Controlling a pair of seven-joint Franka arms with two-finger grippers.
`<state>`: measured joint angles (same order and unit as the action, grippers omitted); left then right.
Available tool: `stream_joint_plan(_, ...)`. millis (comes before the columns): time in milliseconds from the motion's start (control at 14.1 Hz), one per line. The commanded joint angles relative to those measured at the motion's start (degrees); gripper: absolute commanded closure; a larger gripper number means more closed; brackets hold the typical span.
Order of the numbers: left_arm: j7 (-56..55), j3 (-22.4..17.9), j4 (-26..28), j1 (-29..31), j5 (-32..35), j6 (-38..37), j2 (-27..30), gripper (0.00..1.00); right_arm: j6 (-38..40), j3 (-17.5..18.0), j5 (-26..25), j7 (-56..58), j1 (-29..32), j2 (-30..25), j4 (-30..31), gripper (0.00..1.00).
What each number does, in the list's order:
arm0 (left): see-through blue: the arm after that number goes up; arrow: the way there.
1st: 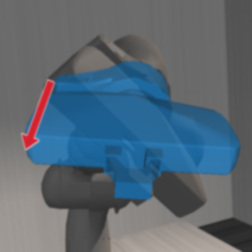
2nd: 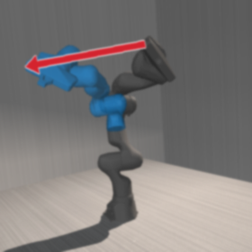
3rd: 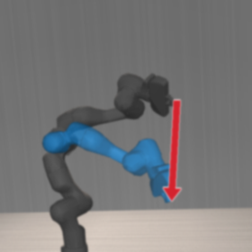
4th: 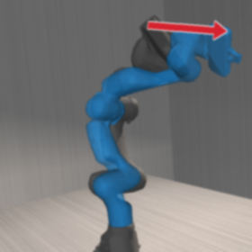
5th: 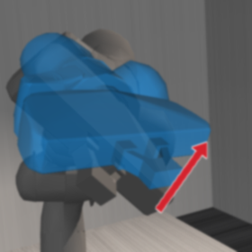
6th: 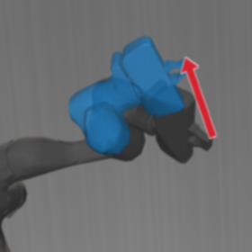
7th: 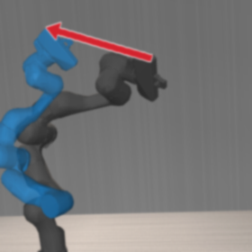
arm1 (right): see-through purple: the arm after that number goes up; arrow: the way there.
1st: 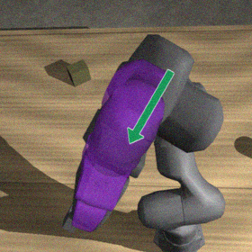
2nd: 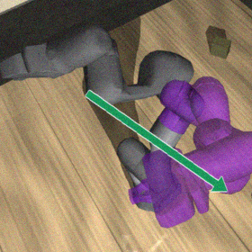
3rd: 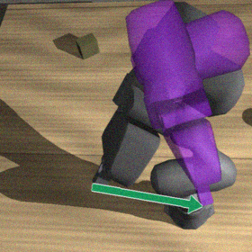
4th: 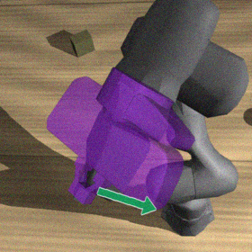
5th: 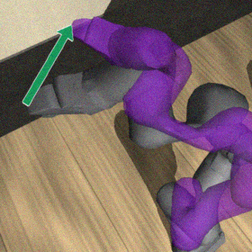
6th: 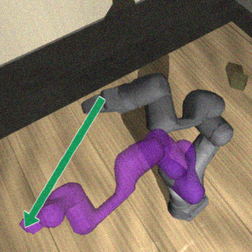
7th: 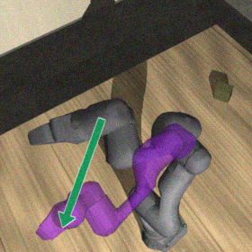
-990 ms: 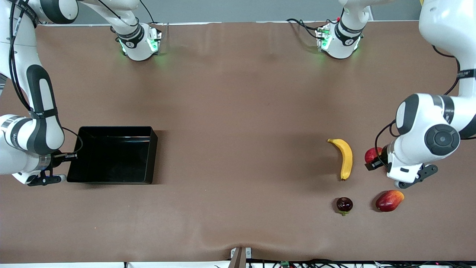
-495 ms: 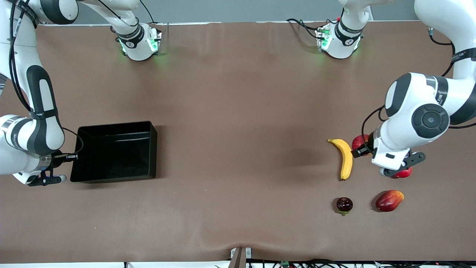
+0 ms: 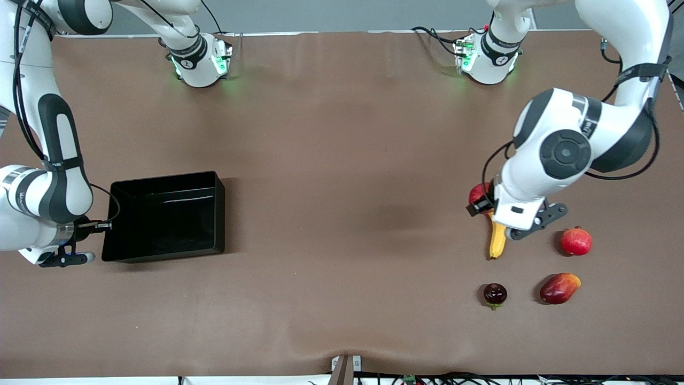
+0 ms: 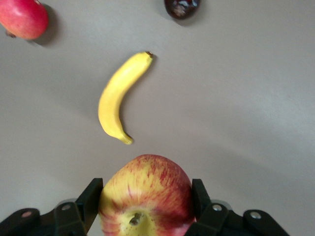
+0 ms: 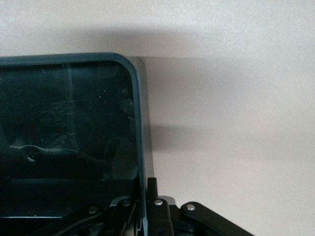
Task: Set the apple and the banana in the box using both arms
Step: 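Carry the apple toward the box while the right gripper drags the box closer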
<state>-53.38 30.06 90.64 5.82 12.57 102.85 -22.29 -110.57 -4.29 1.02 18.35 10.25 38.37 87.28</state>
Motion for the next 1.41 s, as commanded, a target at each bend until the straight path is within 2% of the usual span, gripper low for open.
stream_joint_plan(0,-2.4,2.0,-0.4,0.3,-1.3,-1.0,1.3,1.0,0.6,1.7,2.1,-3.4,0.5,-2.3,-0.6,1.0)
stream_joint_plan(141,-4.8,2.9,-1.3,0.0,-2.2,-1.0,1.1,1.0,2.9,1.8,5.6,-3.8,0.0,-4.3,-0.7,1.0)
stream_joint_plan(424,-7.8,4.3,-2.1,-0.5,-2.3,-1.0,0.9,1.0,6.0,3.8,7.2,-7.8,-1.4,-7.3,-0.5,1.0)
stream_joint_plan(636,-8.0,4.6,-2.1,-0.5,-2.2,-1.0,1.0,1.0,8.5,4.7,12.7,-8.6,-2.5,-8.2,-0.3,1.0)
stream_joint_plan(848,-7.8,4.7,-2.1,0.0,-2.3,-1.0,1.5,1.0,10.4,4.7,15.1,-13.4,-6.0,-8.6,-0.3,1.0)
stream_joint_plan(1343,-8.2,5.5,-3.5,0.1,-4.8,-1.2,1.8,1.0,8.9,4.6,20.9,-20.3,-17.7,-8.9,-0.5,1.0)
